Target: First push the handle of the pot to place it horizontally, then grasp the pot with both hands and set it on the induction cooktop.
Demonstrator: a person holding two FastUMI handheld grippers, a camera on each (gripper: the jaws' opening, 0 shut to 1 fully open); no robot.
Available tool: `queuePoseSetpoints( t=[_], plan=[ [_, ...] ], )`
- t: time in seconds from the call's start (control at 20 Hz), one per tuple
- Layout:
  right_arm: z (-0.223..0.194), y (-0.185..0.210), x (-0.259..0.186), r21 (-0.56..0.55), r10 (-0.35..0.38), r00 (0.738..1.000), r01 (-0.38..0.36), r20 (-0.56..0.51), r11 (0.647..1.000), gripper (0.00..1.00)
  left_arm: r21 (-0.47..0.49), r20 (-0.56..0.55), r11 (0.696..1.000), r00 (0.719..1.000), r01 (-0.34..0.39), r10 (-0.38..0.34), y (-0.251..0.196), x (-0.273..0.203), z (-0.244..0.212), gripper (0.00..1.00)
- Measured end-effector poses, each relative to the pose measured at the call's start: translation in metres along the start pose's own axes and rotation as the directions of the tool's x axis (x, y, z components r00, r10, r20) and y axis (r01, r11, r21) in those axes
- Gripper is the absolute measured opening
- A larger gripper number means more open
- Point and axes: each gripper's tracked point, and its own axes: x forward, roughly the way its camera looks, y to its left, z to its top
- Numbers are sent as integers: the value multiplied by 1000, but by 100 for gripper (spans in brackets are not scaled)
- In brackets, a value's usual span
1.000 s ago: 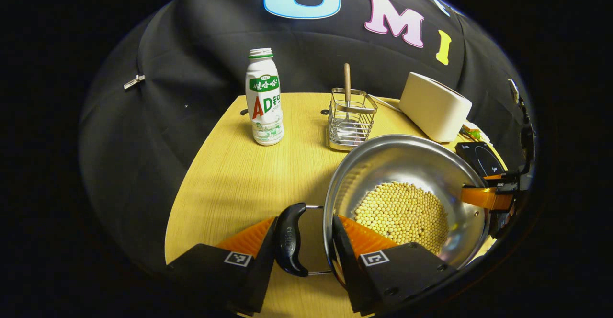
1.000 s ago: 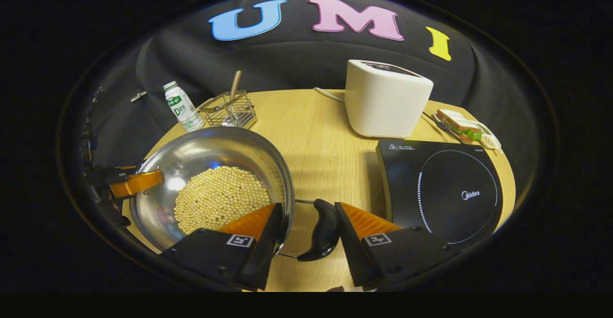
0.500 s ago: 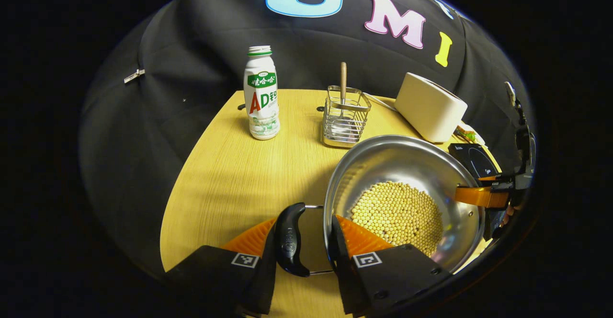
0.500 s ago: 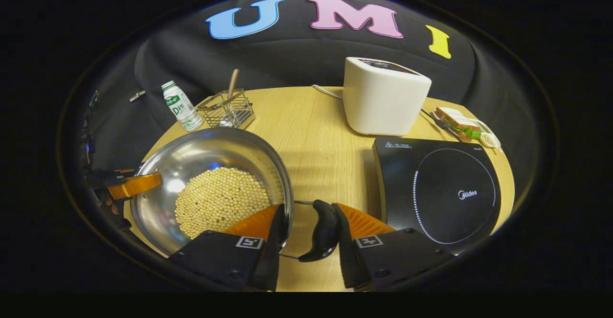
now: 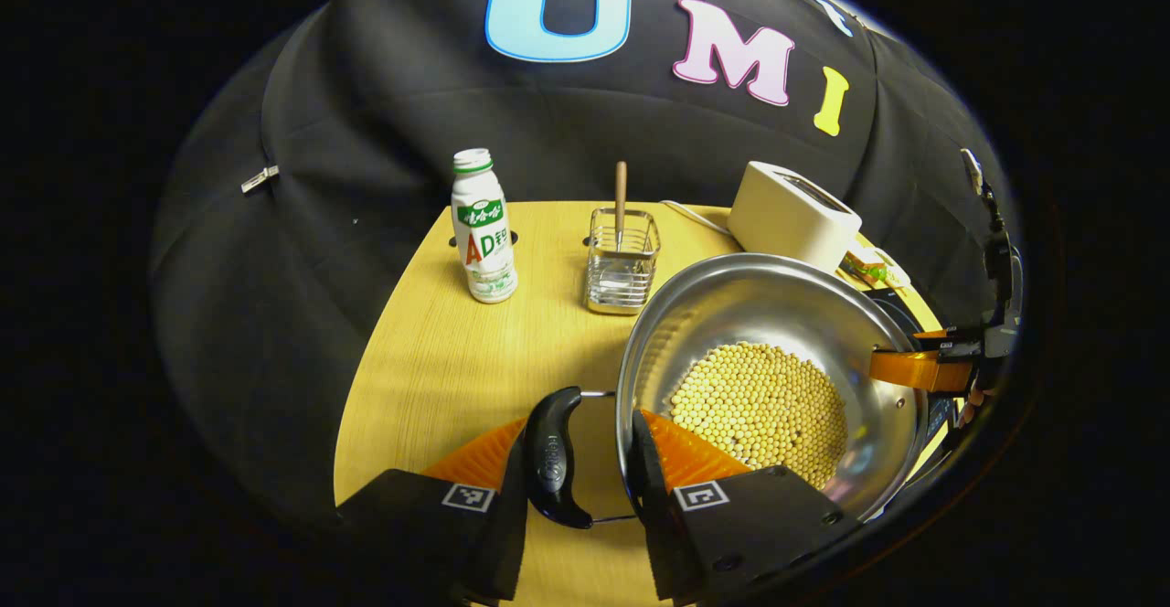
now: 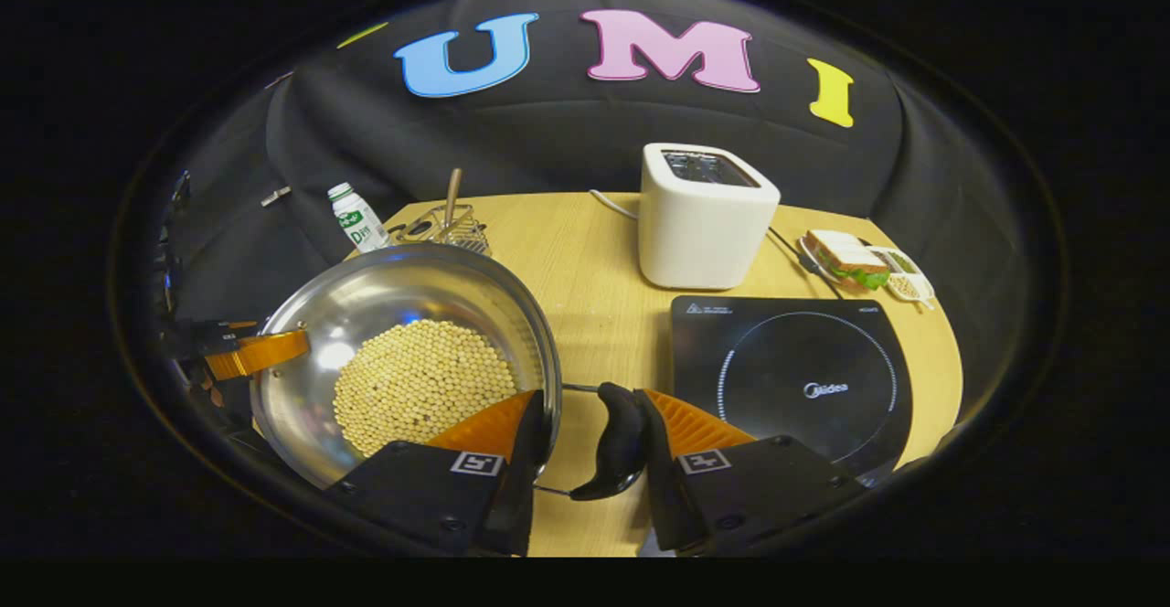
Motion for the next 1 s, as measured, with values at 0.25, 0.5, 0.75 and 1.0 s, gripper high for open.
queuePoseSetpoints(
  t=[0.25,0.5,0.75,1.0],
  plan=[
    [13,-38,-23,-11,-5,1000,5,10,1000,54,-5,2,1000,1000,8,-8,-41,-12,15,57],
    [22,-83,-41,-1,-14,1000,14,26,1000,54,-5,11,1000,1000,20,-20,-87,-17,29,57],
    [24,-131,-54,20,-22,999,21,29,1000,54,5,11,1000,1000,28,-28,-136,-18,38,56],
    [28,-180,-59,35,-26,999,25,34,999,54,13,14,999,999,34,-34,-187,-13,49,57]
  ],
)
